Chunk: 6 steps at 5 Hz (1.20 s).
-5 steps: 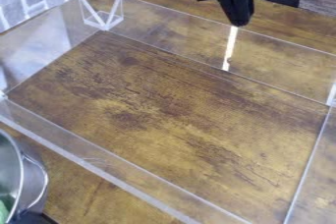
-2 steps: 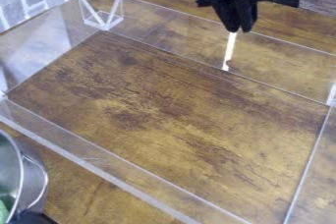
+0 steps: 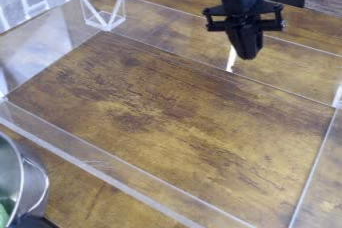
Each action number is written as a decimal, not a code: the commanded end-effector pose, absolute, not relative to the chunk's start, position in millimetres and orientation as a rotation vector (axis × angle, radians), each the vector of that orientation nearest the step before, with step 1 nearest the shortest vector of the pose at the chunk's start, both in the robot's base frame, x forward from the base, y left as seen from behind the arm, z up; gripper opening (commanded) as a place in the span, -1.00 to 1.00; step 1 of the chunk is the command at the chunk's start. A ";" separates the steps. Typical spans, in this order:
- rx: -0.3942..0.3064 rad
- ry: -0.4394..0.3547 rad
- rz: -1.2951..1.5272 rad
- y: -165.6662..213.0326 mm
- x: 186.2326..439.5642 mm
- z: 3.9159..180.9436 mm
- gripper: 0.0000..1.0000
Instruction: Put the green object in the silver pot
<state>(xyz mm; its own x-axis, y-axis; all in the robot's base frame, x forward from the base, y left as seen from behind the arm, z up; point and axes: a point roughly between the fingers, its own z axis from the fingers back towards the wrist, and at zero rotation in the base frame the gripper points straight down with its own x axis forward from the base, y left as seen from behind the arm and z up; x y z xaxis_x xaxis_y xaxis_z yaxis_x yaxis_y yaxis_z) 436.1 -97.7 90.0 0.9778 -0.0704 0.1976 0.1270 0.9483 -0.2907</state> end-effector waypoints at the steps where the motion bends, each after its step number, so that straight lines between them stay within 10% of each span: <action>1: -0.297 -0.221 -0.134 -105.1 436.2 107.2 1.00; 6: -0.245 -0.188 -0.123 -100.6 438.6 105.7 1.00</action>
<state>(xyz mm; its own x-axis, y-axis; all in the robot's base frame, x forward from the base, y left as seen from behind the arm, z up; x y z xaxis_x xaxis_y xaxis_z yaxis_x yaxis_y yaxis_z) 434.3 -92.0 79.6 0.9891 -0.0766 0.1257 0.1044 0.9670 -0.2325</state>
